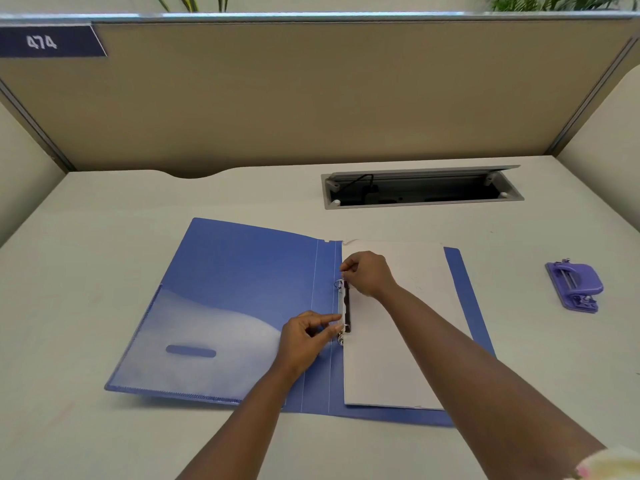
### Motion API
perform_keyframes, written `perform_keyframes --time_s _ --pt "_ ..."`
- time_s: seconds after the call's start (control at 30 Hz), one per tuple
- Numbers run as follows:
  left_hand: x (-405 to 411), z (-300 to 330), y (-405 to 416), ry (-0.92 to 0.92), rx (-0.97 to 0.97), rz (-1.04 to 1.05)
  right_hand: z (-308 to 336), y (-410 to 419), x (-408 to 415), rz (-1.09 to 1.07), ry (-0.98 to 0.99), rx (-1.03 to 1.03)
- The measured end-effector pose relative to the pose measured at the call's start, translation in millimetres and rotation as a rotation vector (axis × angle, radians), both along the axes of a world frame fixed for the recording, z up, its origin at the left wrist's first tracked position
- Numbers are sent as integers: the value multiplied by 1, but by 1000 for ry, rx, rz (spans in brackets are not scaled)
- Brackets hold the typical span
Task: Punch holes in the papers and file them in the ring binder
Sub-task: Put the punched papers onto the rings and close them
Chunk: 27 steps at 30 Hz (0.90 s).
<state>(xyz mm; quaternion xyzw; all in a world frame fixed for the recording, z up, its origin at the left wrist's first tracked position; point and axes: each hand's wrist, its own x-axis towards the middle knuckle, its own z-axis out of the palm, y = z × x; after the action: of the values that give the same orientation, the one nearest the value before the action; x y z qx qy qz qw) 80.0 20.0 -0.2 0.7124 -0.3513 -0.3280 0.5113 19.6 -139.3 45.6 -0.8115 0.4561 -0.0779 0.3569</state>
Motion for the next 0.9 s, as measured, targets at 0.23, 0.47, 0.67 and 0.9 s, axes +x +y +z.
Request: perform_keyframes --time_s 0.23,0.47,0.67,0.9 --pt "-1 -6 -1 -5 17 -9 -3 -3 -8 -90 -71 72" --pt "-3 0 -4 -260 161 -131 -13 3 -11 -130 -70 70" --pt "-4 6 -11 -459 350 -270 -1 6 -17 68 109 -56" --pt "-4 8 -14 -490 397 -306 13 8 -29 356 286 -94"
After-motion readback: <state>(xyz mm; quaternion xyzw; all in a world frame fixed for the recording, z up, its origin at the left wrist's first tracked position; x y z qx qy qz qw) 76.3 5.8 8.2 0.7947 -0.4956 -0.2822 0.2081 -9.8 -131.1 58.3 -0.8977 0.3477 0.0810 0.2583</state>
